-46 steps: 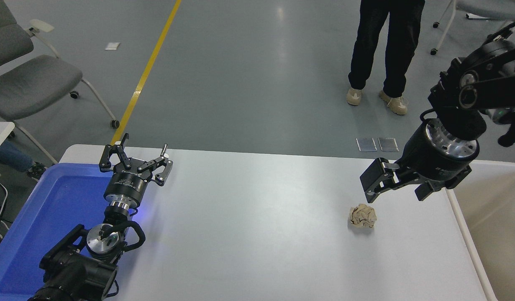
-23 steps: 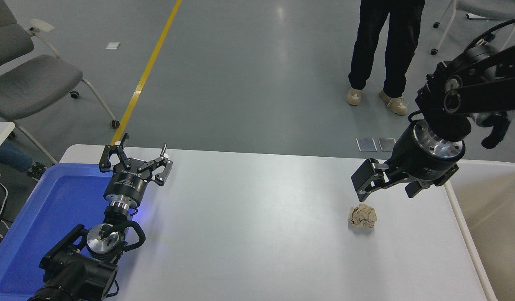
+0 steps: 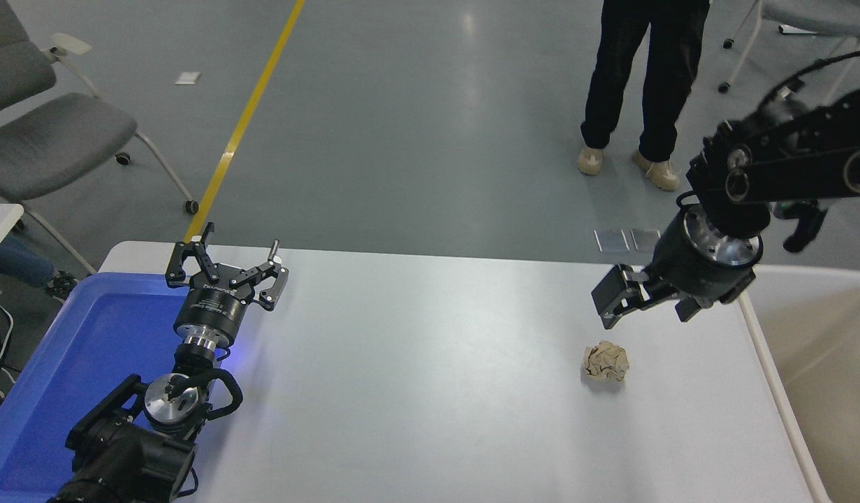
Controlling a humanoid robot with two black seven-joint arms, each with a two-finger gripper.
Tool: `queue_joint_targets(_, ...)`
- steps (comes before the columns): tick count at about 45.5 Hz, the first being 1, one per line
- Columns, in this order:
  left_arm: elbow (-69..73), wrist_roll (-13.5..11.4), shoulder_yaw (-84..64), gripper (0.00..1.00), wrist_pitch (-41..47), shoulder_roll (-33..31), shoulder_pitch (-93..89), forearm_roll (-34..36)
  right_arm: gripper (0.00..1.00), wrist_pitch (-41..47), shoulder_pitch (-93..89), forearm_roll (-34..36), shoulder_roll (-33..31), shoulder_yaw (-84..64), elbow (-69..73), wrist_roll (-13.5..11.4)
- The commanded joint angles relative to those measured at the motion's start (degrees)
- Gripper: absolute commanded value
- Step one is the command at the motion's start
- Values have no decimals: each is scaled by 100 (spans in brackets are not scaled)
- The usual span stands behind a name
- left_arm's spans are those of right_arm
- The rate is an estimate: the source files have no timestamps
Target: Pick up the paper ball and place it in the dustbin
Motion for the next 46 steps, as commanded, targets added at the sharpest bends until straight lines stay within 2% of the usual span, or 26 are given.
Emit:
queue_joint_targets(1, 1, 0, -1, 99, 1, 0, 0, 8, 100, -322, -1458, -616, -64, 354, -1377, 0)
queue_joint_targets(11, 1, 0, -1, 99, 1, 0, 0, 8, 100, -604, -2891, -1381, -55, 933, -2749, 0)
queue_joint_targets(32, 1, 0, -1, 99, 1, 0, 0, 8, 100, -1237, -3894, -1390, 419, 1725, -3268, -18)
queue_joint_targets(46, 1, 0, 8, 99, 1, 0, 0, 8, 100, -1782, -4368, -1425, 657, 1743, -3584, -18)
